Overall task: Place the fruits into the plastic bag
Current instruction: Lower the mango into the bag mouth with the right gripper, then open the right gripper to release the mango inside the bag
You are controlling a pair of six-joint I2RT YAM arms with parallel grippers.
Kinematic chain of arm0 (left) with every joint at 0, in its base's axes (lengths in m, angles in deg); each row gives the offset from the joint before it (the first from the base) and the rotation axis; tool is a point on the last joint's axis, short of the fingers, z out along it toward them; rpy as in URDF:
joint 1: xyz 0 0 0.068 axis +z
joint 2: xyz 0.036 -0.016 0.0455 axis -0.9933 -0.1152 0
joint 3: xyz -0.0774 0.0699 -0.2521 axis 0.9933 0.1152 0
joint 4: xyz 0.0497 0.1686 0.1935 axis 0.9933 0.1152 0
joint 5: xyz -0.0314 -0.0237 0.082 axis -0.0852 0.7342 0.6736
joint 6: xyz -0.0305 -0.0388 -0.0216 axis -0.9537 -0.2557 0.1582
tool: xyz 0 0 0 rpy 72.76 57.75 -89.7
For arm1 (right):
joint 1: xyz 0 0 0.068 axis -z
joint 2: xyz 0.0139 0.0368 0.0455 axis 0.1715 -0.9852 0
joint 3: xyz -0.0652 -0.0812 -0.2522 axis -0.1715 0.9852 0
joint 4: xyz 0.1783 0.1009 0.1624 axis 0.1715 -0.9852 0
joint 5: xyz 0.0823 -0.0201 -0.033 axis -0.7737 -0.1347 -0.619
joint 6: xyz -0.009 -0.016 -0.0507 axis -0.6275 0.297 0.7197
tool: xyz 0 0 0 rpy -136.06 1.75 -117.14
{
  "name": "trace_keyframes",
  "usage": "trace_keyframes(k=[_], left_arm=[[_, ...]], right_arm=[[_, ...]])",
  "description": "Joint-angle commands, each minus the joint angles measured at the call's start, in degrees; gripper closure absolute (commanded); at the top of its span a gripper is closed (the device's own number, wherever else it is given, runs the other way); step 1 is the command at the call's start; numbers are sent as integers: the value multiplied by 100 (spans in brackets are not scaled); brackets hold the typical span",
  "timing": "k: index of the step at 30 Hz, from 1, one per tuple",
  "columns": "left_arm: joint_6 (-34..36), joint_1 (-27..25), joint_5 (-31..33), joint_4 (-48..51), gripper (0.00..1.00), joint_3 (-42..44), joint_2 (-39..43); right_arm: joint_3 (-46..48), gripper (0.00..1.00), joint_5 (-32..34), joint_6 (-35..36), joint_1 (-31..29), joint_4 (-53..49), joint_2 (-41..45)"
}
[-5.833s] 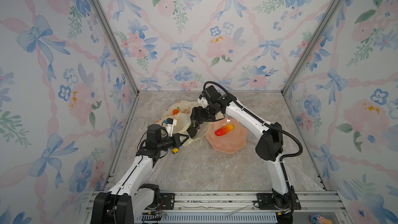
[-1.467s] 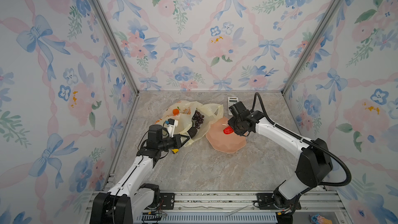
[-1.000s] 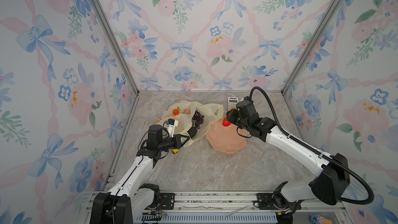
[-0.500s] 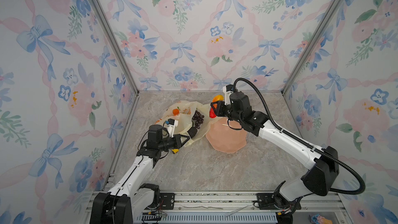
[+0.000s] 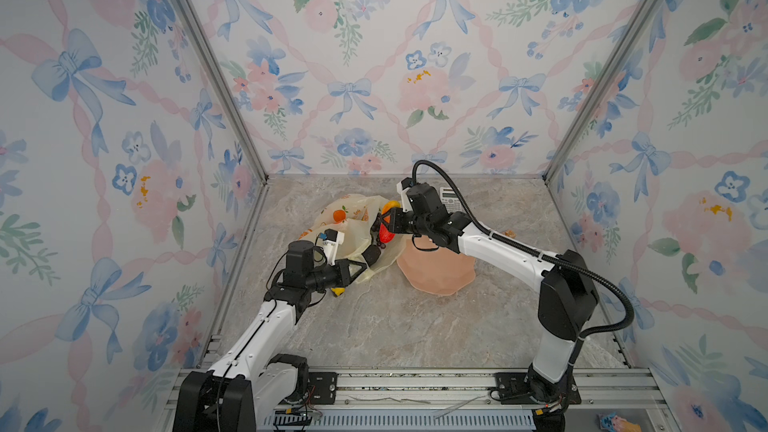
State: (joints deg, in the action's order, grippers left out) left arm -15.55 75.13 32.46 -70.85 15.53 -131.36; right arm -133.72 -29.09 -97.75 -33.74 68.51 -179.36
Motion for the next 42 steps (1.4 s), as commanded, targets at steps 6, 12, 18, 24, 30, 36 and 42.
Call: trace_keyframes(k=[6,12,18,24,30,36,42], left_arm=[[158,-27,53,87,100,-143,165],[165,-36,65,81,100,-144,259],[175,-62,51,61,100,-152,333],[158,-85,38,4,100,-138,394],[113,-106,-17,-116,100,-106,462],[57,-133,-80,-246,100,-76,558],[53,-150,-75,-255,100,-74,582]], right_arm=[[-99,68,-892,-1182,-31,759,-666],[-67,68,-1328,-1853,-55,1296,-1067],[-164,69,-1618,-2268,-130,1672,-1367],[-487,69,-1761,-2335,-285,1686,-1624],[-758,69,-1897,-2539,-392,1855,-1888],[-1130,67,-2008,-2644,-515,1889,-2184],[-1598,64,-2129,-2697,-626,1762,-2517]])
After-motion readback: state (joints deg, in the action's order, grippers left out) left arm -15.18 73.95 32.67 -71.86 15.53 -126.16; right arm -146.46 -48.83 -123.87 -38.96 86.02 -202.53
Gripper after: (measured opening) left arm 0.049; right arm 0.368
